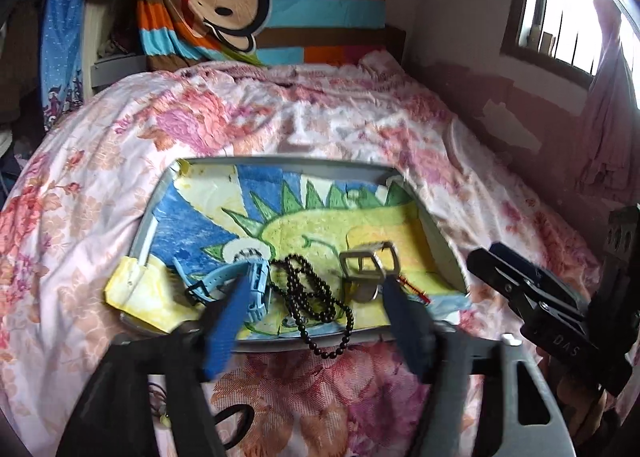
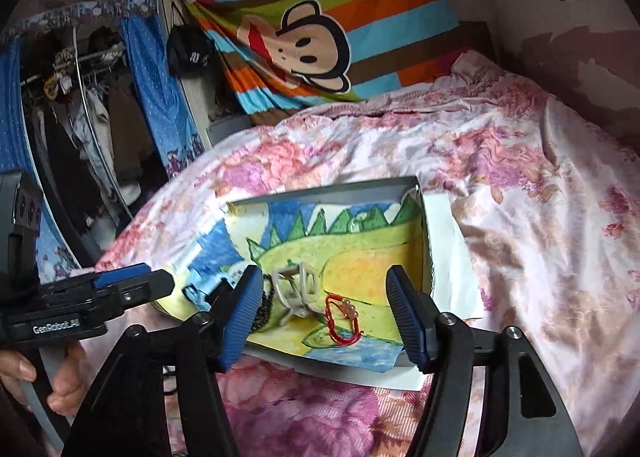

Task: Organize jewelry
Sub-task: 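Open both grippers to drop the bracelets into the tray, then lift both grippers away from the tray toward the remaining jewelry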

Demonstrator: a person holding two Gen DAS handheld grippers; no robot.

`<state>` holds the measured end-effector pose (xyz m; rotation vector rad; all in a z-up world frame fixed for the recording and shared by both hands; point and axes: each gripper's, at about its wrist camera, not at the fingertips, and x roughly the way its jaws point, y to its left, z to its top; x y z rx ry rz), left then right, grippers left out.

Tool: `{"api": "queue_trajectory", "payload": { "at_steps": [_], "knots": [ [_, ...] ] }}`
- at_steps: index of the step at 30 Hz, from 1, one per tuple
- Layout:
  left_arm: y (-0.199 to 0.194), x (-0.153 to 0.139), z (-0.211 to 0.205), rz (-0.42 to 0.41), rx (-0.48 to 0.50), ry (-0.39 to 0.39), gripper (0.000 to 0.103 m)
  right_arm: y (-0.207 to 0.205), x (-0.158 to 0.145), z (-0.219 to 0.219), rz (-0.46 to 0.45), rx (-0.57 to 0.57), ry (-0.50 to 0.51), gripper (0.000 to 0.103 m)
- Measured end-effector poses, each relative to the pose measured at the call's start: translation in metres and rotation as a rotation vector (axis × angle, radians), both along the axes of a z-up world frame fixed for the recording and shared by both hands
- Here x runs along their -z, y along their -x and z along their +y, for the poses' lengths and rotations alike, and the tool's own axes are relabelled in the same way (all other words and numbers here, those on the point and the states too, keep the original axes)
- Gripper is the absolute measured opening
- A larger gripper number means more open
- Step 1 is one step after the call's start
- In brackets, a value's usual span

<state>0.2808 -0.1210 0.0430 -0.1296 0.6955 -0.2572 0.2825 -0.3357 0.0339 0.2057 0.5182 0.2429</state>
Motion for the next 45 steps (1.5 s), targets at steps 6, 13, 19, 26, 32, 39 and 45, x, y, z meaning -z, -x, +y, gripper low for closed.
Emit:
{"api": "queue_trajectory", "payload": {
  "at_steps": [6,13,19,26,32,39,45],
  "knots": [
    [0.037,-0.030,0.020,-0.075,-0.058,0.067,0.100,0.045,-0.023,-0.007,-0.088,0.010,0.011,0.081],
    [0.093,-0.046,0.037,-0.190,-0.101,0.048,0.103,0.101,-0.043,0.003,-0.208,0.016,0.042,0.098],
    [0.146,-0.046,0.054,-0.307,-0.124,0.004,0.103,0.140,-0.052,0.025,-0.258,-0.017,0.049,0.102],
    [0.185,-0.040,0.076,-0.327,-0.151,-0.021,0.103,0.182,-0.058,0.045,-0.317,-0.050,0.063,0.102],
    [0.211,-0.027,0.095,-0.310,-0.150,-0.013,0.103,0.215,-0.055,0.059,-0.327,-0.059,0.092,0.102],
    [0.225,-0.001,0.118,-0.260,-0.134,-0.033,0.103,0.241,-0.043,0.062,-0.286,-0.055,0.111,0.102],
    [0.234,0.026,0.133,-0.220,-0.142,-0.042,0.103,0.239,-0.020,0.065,-0.197,-0.071,0.143,0.102]
  ]
}}
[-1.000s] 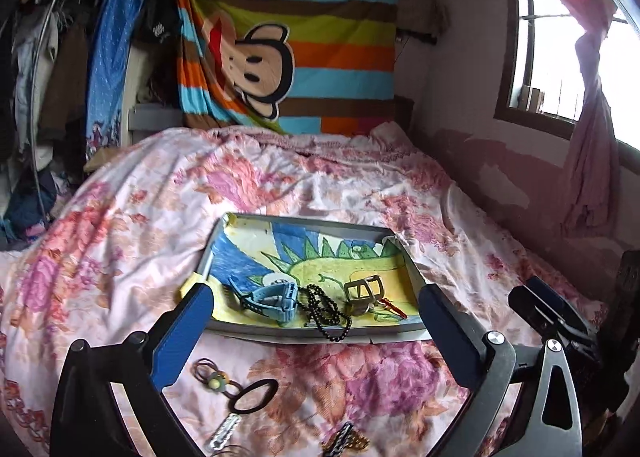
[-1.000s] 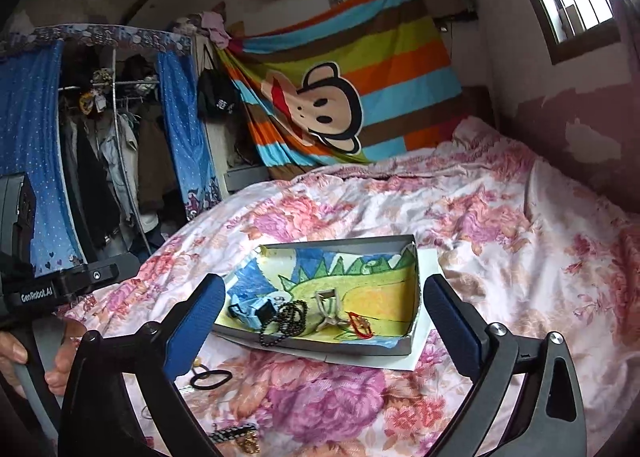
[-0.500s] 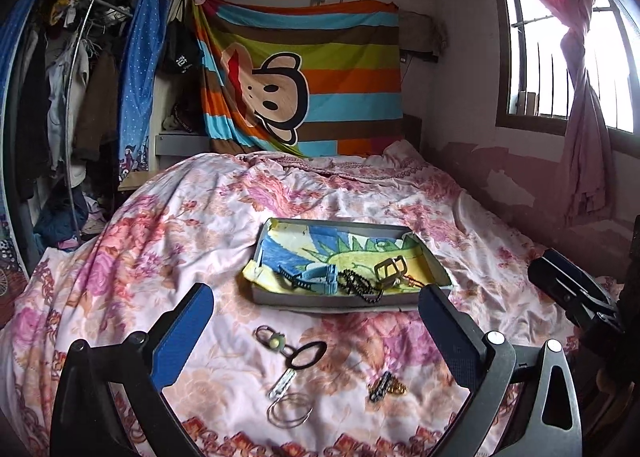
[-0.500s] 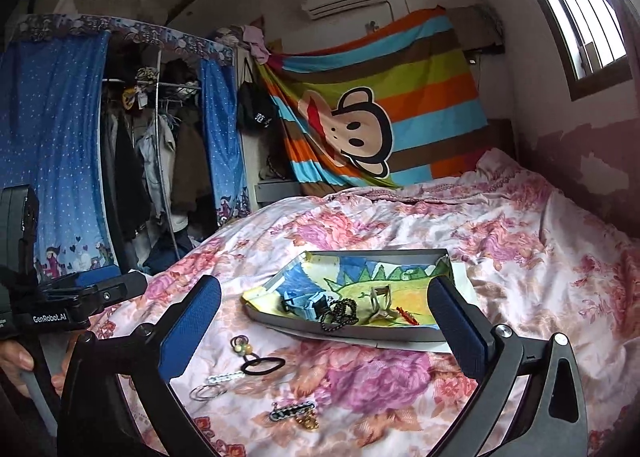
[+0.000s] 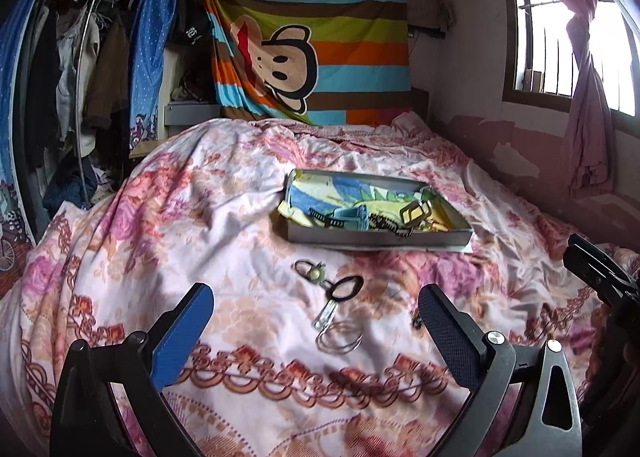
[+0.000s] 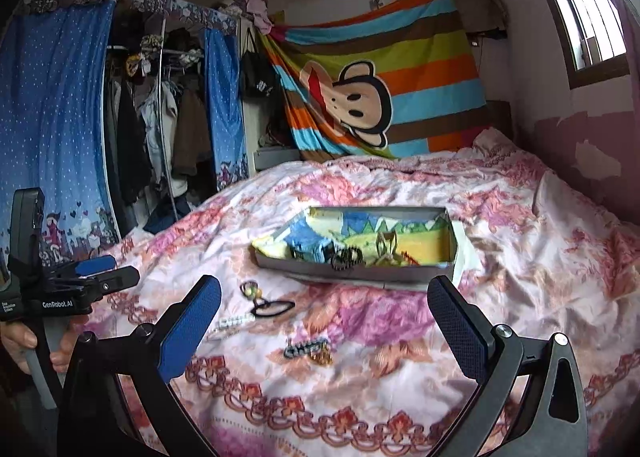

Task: Organize jewelry
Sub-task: 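Lift both grippers away from the tray toward the remaining jewelry, then close the left gripper on the silver hoop bangles while the right gripper grasps the gold chain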

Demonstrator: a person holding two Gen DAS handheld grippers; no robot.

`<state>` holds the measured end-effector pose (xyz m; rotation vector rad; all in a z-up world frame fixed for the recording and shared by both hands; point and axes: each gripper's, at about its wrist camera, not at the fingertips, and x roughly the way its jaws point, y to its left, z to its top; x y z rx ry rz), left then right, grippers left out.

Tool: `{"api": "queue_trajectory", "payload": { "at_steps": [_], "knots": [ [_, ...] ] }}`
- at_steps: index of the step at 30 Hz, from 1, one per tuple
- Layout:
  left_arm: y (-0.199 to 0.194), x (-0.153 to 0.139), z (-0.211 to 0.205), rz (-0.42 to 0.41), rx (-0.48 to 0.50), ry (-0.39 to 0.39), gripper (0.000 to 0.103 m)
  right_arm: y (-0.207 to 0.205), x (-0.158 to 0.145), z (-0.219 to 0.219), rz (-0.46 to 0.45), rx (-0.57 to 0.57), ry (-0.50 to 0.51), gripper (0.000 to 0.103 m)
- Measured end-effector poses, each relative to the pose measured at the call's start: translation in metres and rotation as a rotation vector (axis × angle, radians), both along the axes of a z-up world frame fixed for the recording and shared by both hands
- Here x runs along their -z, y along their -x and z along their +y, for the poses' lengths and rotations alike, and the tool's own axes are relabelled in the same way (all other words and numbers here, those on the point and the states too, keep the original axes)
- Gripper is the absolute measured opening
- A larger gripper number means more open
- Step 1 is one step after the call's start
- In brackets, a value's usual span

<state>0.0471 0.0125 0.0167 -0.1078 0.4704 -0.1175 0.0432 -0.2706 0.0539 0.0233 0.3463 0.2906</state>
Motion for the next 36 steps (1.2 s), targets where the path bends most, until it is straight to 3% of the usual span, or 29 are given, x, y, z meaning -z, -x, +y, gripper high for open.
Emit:
{"api": "queue_trajectory", "payload": {
  "at_steps": [5,10,19,25,31,36],
  "knots": [
    [0.003,0.018,0.003,0.042,-0.005,-0.010,0.103,-0.014,0.022,0.006,0.083,-0.012,0.029,0.102],
    [-0.007,0.032,0.000,0.139,0.051,-0.023,0.103,-0.028,0.040,0.012,0.160,-0.013,0.076,0.102],
    [-0.016,0.046,-0.014,0.212,0.104,-0.064,0.103,-0.046,0.064,0.016,0.295,-0.015,0.135,0.102],
    [-0.021,0.052,-0.021,0.244,0.123,-0.092,0.103,-0.059,0.077,0.008,0.403,-0.016,0.096,0.102],
    [-0.043,0.050,-0.028,0.252,0.145,-0.107,0.103,-0.070,0.084,-0.001,0.443,-0.002,0.046,0.101],
    [-0.063,0.057,-0.032,0.309,0.180,-0.089,0.103,-0.084,0.091,0.002,0.480,-0.032,0.030,0.101]
  ]
}}
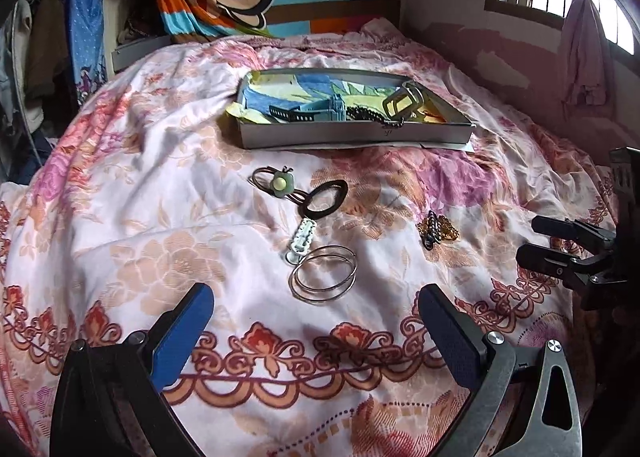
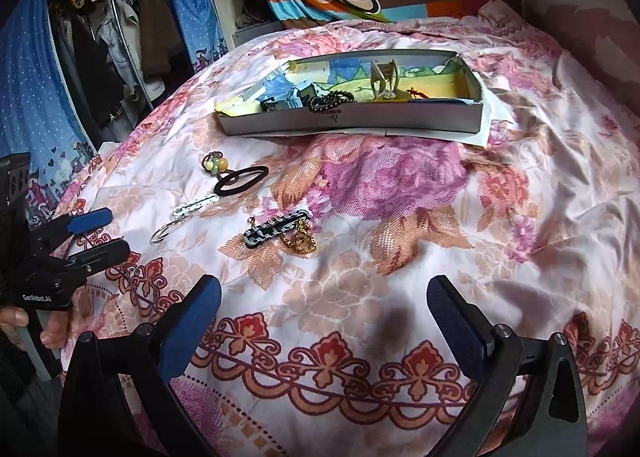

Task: Organize jewelry
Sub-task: 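Close the left gripper on the silver hoop bangles while the right gripper grasps the gold chain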

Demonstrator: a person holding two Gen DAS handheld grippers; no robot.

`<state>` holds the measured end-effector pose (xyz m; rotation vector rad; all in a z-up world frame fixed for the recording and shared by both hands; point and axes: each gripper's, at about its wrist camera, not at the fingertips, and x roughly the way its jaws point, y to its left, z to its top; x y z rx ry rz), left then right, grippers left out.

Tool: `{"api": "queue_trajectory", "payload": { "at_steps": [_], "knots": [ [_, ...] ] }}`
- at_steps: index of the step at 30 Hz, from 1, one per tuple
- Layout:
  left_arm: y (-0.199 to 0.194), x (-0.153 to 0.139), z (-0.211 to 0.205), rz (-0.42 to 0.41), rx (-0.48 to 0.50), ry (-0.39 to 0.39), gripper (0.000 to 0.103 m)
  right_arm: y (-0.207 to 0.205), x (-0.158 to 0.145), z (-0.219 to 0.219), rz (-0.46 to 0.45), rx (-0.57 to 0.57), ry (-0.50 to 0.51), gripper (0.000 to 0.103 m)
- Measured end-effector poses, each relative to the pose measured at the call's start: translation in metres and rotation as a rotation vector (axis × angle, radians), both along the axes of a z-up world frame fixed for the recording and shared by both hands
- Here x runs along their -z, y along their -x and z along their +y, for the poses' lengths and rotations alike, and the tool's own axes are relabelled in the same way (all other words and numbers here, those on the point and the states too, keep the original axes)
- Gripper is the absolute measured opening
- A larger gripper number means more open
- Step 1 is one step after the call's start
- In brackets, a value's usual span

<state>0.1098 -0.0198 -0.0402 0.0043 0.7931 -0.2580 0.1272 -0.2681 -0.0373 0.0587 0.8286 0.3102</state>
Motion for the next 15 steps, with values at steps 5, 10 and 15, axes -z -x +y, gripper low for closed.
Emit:
{"api": "queue_trajectory", "payload": {
  "at_steps": [5,10,15],
  "knots": [
    [-0.016,0.005,-0.002,0.043,0.019,0.045,0.099,-0.014,-0.001,0.008,-0.008,-0.048,0.008,0.092],
    [-0.035,0.015,-0.005,0.110,0.030,0.070,0.086,-0.036,0.004,0.020,0.015,-0.113,0.041,0.069],
    [-0.039,0.022,-0.012,0.138,0.049,0.050,0.082,-0.056,0.022,0.032,0.113,-0.175,0.080,0.053]
  ]
}}
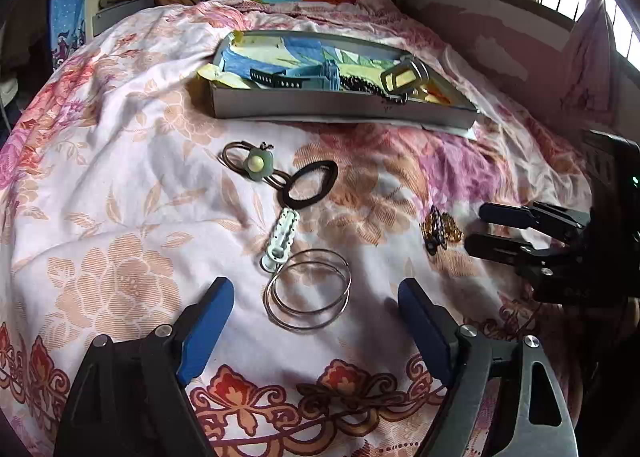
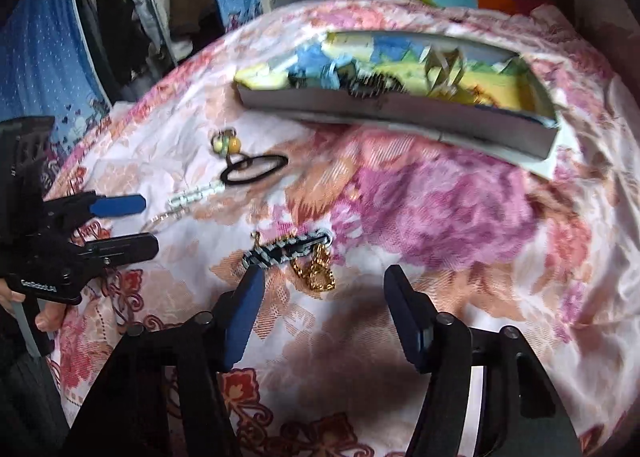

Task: Organize jewelry
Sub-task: 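Close the left gripper on the silver hoop bangles while the right gripper grasps the gold chain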

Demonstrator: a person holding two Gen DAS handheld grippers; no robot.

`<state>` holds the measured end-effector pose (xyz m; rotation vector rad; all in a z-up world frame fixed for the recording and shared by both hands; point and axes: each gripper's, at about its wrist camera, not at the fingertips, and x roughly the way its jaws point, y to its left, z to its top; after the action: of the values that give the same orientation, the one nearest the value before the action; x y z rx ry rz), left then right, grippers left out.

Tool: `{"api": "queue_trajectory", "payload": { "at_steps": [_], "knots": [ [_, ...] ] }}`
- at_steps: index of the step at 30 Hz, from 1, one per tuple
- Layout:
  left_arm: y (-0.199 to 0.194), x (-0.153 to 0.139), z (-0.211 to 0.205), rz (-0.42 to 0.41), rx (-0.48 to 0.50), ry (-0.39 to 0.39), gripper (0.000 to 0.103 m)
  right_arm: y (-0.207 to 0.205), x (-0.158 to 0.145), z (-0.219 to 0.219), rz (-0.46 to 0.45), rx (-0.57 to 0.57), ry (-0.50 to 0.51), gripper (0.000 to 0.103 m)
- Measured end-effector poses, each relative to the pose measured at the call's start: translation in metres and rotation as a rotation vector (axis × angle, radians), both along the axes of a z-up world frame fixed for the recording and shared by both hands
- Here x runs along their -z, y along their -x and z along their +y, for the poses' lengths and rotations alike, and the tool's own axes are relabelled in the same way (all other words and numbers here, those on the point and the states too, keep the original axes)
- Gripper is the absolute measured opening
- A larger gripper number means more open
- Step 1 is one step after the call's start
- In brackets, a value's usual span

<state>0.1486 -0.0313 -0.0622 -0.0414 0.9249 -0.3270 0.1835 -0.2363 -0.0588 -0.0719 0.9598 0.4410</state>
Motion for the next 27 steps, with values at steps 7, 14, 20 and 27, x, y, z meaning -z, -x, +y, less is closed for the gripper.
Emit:
{"api": "queue_trajectory", "payload": {
  "at_steps": [7,14,20,27],
  "knots": [
    [-0.007,0.007,-0.006,0.036,0.022,-0.013,0.073,-0.008,0.009,0.011,0.009,-0.033,0.030,0.044],
    [-0.008,0.008,-0.003,0.039,0.020,0.025,0.054,-0.008,0.011,0.015,0.012,-0.059,0.044,0.032],
    [-0.006,0.008,-0.005,0.039,0.040,0.039,0.039,-0.005,0.011,0.019,0.001,-0.065,0.073,0.015],
    [-0.002,0.007,-0.009,0.008,0.056,0.034,0.022,0.002,0.006,0.018,-0.011,-0.061,0.082,0.014]
  ]
}}
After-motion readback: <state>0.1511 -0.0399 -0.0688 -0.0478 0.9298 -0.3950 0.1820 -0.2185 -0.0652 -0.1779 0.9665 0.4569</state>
